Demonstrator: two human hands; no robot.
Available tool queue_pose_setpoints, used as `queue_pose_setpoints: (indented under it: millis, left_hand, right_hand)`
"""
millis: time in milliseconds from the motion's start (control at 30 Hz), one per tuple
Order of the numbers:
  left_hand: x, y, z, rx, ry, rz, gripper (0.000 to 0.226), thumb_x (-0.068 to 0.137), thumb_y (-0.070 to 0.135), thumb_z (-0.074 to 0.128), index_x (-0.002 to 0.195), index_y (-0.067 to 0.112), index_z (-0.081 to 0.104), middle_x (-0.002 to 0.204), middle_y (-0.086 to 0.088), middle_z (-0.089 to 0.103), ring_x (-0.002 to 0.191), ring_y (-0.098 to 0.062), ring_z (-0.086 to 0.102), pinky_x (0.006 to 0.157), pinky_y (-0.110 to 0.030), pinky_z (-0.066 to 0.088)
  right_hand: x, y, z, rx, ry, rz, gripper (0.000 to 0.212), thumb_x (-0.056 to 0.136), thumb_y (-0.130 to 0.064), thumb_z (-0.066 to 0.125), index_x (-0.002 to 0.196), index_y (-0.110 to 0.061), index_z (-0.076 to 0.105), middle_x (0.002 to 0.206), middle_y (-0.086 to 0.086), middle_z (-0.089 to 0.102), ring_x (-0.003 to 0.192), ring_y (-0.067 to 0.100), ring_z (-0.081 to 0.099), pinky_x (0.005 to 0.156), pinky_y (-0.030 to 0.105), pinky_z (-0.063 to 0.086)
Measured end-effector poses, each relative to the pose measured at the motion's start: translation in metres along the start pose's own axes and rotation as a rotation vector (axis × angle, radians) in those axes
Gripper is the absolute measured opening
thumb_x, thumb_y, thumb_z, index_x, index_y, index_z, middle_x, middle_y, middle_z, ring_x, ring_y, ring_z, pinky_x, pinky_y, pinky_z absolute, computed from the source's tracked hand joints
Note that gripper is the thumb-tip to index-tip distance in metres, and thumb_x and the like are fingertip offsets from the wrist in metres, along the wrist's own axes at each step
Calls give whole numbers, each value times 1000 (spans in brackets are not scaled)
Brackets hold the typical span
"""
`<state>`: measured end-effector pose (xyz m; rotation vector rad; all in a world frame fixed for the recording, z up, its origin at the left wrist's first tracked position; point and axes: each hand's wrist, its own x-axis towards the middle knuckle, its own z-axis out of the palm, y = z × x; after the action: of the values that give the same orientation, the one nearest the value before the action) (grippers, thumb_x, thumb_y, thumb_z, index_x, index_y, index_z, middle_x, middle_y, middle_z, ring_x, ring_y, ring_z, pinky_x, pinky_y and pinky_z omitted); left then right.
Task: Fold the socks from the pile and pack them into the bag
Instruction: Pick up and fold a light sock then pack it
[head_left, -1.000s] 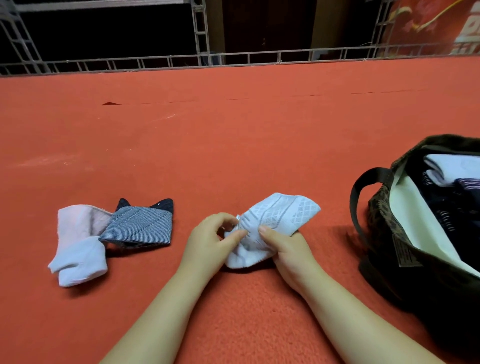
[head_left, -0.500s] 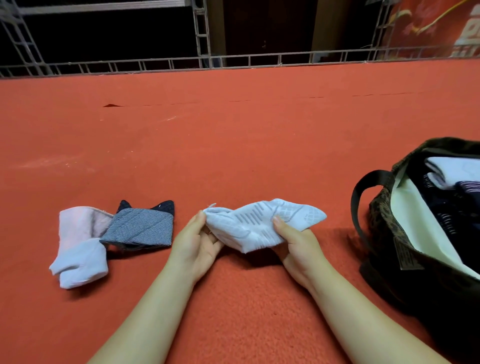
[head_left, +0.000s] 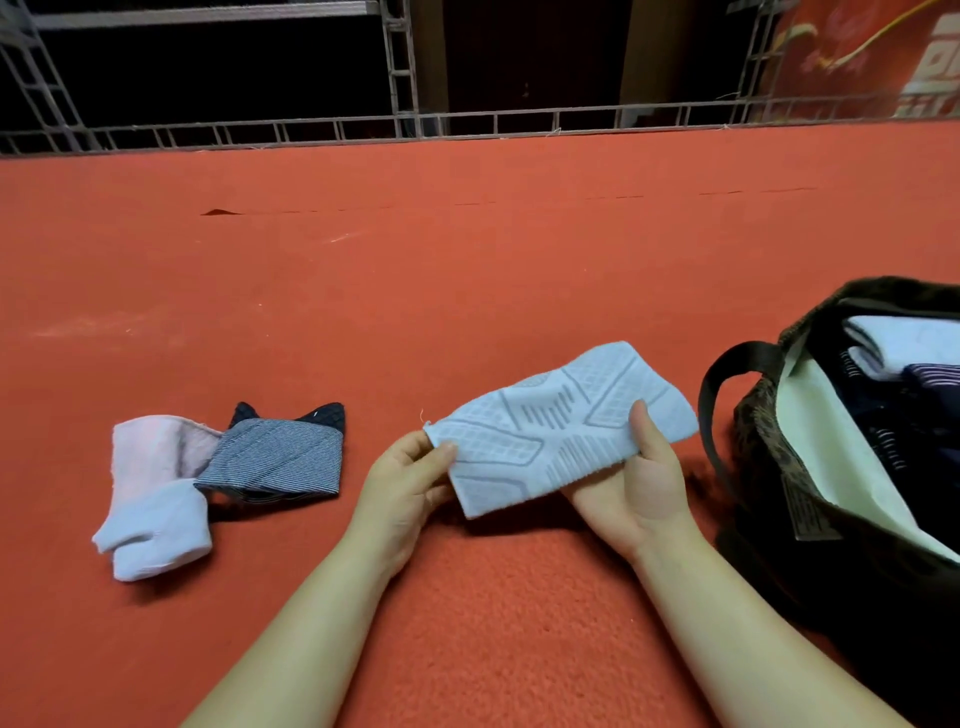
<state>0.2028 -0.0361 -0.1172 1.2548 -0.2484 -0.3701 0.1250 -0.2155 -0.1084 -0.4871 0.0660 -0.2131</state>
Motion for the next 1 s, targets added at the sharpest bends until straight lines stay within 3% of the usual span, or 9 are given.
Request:
queue_pose_setpoints:
  millis: [67,133,233,367,500,633,700,867,1000]
  left_hand:
    - [1,-3,-1,-1,88,100,14,87,18,60,83,18,73,92,-14,66,88,-20,59,82,-38,47]
    - [3,0,-2,-74,163,179,16,88,18,58,80,19,72,119,-22,59,109,-15,53,100,-38,37]
    - [2,1,-2,-117,133,211,7,79,20,59,73,22,63,92,-1,67,85,-13,58,82,-34,46]
    - [4,2,-6,-160,81,87,37,71,29,61,106,25,47,96,-6,62,69,-17,58,49,-26,49]
    - [0,2,-10,6,-300,-272,83,61,64,70,127,18,50,103,-20,65,90,-32,56,78,-38,42]
    - [-10,-3,-1,266,-489,-269,49,63,42,75,101,12,66,85,-17,60,74,-24,54,65,-28,40]
    - [-9,-3,0,248,-436,-240,47,61,27,75,105,13,66,103,-16,69,89,-32,62,79,-40,47]
    - [-9,-1,5,218,-295,-239,38,66,15,70,102,12,58,92,-8,71,86,-27,60,73,-34,45]
    - [23,21,21,271,-163,-107,7,89,6,59,92,9,63,88,-11,71,77,-21,65,78,-36,53]
  right_hand:
    - [1,0,1,15,50,-7,57,83,-47,53,125,-10,61,128,16,60,117,35,58,96,58,41]
    - [4,-1,-1,36,70,-39,64,75,-44,65,128,-11,55,130,15,59,118,34,57,103,54,40]
    - [5,-6,-3,113,55,-100,99,40,-31,91,129,-9,55,130,16,59,118,35,58,104,52,38]
    - [3,-15,-9,115,32,-108,90,29,-24,93,113,-4,68,120,19,65,104,37,65,86,55,50]
    - [0,-12,-6,-68,34,108,64,41,-28,91,96,0,75,110,23,68,95,38,68,70,54,57]
    - [-1,-6,-2,-319,203,292,49,84,-34,50,114,3,63,116,27,63,106,39,62,88,52,51]
    - [-1,-4,0,-364,279,296,46,95,-34,42,119,2,58,121,27,61,113,39,58,90,51,46]
    - [3,-2,10,-478,412,162,36,100,-33,44,109,-2,61,95,19,71,87,32,67,69,43,53]
    - [27,-10,44,-738,351,2,27,99,-27,47,103,-6,63,82,8,72,73,20,69,71,38,56]
